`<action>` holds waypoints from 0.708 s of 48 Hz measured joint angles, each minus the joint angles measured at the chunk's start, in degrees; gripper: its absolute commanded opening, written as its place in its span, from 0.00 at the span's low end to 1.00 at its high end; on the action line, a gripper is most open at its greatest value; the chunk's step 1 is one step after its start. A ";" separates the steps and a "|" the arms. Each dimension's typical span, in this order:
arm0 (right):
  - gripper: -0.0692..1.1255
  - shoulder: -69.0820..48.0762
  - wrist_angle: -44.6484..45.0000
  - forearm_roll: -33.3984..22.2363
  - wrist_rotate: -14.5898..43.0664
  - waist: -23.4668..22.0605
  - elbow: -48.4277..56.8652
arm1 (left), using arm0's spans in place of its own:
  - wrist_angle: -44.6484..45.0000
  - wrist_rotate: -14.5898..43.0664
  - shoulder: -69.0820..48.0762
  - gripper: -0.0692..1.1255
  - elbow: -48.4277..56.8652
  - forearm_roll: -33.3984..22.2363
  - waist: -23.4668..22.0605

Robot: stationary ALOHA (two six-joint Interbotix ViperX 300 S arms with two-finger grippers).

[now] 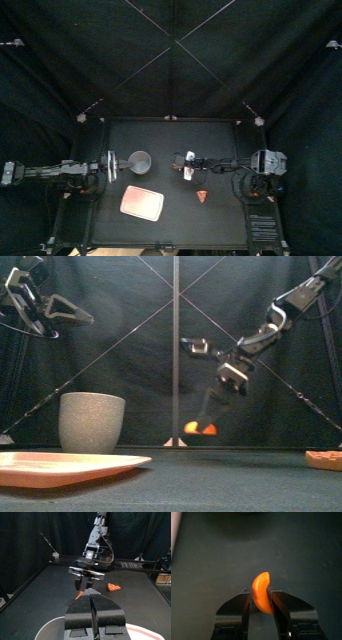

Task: Pick the tangerine then place it on the pink plate
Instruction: Place tangerine on the pink plate

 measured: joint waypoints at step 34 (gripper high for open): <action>0.64 23.91 -8.17 9.32 0.18 17.93 -28.83 | 0.00 -0.18 0.00 0.13 1.23 0.00 0.70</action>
